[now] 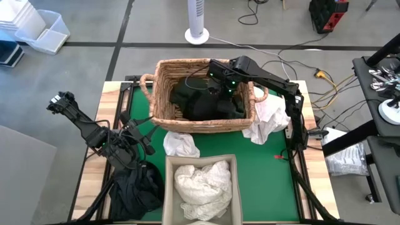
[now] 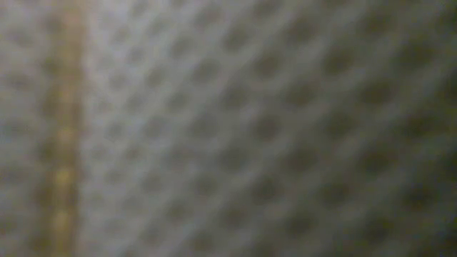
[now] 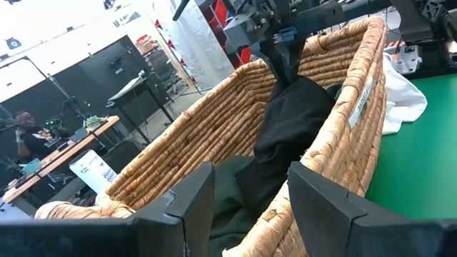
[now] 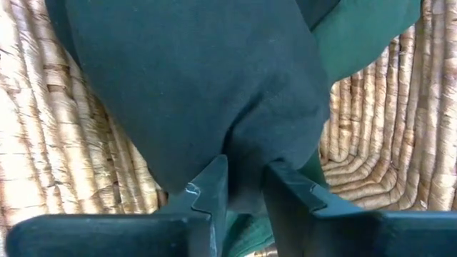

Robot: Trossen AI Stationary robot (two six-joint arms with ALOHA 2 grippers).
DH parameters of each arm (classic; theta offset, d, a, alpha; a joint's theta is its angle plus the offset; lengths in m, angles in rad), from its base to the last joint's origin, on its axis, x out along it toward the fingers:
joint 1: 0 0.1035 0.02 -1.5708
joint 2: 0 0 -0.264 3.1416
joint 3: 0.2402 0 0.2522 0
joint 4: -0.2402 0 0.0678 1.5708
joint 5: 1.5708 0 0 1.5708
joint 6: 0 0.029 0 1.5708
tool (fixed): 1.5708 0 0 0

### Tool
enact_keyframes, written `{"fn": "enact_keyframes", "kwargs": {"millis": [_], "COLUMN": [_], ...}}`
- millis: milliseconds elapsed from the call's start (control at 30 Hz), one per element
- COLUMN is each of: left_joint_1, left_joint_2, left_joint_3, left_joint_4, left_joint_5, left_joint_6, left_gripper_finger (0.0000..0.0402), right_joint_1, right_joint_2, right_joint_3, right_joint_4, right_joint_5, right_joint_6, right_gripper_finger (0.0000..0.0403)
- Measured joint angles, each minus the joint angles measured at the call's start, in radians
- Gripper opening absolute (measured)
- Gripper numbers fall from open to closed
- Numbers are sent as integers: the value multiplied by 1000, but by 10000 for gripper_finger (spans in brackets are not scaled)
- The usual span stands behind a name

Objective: Sort clothes
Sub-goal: Put the black pants into the brown basket

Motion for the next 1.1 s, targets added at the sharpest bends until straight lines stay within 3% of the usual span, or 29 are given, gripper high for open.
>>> {"fn": "enact_keyframes", "kwargs": {"millis": [367,1100], "left_joint_1": [0,0], "left_joint_2": [0,0], "left_joint_3": [0,0], "left_joint_4": [0,0], "left_joint_5": [0,11], "left_joint_6": [0,0], "left_gripper_finger": [157,157], "right_joint_1": [0,0], "right_joint_2": [0,0], "right_joint_3": [-4,-4], "right_joint_4": [3,23], "right_joint_5": [0,-1], "right_joint_6": [27,81], "right_gripper_finger": [131,298]}}
